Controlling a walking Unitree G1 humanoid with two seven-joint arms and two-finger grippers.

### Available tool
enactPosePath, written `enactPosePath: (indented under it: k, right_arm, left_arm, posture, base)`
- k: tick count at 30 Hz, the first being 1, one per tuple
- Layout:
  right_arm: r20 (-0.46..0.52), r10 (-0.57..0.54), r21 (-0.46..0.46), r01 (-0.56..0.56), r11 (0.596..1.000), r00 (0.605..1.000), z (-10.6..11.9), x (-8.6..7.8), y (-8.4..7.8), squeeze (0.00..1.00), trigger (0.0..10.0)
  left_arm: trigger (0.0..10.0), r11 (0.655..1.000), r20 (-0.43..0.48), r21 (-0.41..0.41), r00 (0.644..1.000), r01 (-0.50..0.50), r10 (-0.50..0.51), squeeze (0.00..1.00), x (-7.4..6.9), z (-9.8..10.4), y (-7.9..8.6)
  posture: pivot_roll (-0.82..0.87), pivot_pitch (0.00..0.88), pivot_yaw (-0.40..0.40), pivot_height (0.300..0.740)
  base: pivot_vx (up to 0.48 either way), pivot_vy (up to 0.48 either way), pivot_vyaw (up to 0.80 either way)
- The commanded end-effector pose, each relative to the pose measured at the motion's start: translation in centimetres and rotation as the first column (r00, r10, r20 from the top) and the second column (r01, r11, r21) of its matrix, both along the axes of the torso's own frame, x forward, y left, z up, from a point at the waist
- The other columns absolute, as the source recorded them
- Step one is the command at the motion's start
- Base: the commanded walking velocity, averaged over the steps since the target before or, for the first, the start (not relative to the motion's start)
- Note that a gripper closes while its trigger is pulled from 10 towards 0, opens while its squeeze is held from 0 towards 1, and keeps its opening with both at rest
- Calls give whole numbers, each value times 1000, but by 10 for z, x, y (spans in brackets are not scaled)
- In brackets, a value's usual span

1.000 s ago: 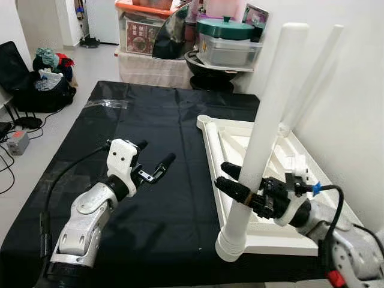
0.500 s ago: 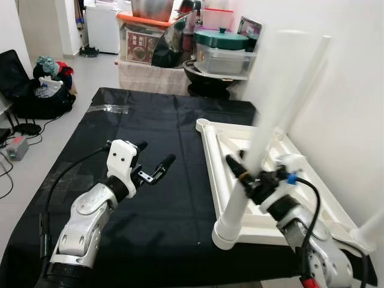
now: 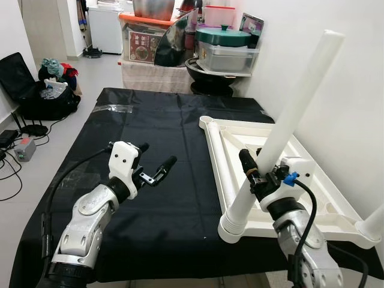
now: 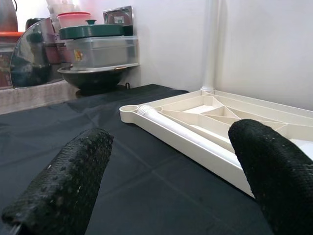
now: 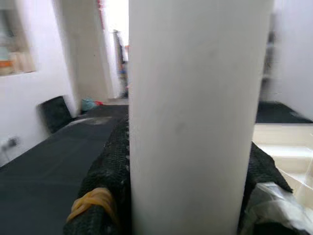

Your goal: Building children table

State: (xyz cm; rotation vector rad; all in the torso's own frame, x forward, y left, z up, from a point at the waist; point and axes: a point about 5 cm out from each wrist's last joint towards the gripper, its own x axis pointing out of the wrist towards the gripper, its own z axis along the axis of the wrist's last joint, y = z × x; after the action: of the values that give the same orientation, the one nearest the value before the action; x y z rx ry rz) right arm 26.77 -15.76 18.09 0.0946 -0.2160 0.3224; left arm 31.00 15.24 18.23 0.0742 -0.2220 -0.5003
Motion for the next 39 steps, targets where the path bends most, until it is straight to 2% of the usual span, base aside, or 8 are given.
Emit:
enactPosePath:
  k: [1,4,9,21,27,32,35,39]
  right_arm:
    - [-85,76,-29,-79,996,993,-20,-3,3,0,10000]
    - [-44,261,-93,-264,960,964,-12,-8,15,0,10000]
    - [-124,544,-234,-557,797,830,-11,-17,23,0,10000]
    - [-199,786,-193,-810,554,585,12,-5,12,0,10000]
    - [-84,774,-114,-778,618,628,29,12,23,0,10000]
    - [-7,682,-44,-682,730,731,21,15,40,0,10000]
    - [-3,665,-27,-665,746,747,19,15,42,0,10000]
    - [27,531,38,-532,846,847,12,15,39,0,10000]
  left_arm:
    - [10000,1000,1,-2,1000,12,-12,0,1,-1,-3]
    - [10000,1000,3,0,1000,13,-13,0,1,0,-3]
    - [10000,1000,9,0,1000,10,-10,0,2,1,-3]
    - [10000,1000,8,-4,1000,-4,4,0,-1,-1,-2]
    - [10000,1000,12,-4,1000,-18,18,0,-2,0,1]
    - [10000,1000,2,-8,1000,-28,28,0,-6,-3,4]
    - [10000,1000,1,-8,1000,-28,28,0,-6,-3,4]
    - [10000,1000,3,-8,1000,-28,28,0,-4,-2,4]
  posture:
    - [37,0,-90,740]
    - [39,0,-90,740]
    - [52,0,-102,740]
    - [83,0,-135,740]
    - [97,0,-149,740]
    - [97,0,-145,740]
    - [97,0,-145,740]
    - [86,0,-138,740]
  base:
    - [0,0,0]
    - [0,0,0]
    - [0,0,0]
    - [0,0,0]
    - [0,0,0]
    - [0,0,0]
    - [0,0,0]
    - [0,0,0]
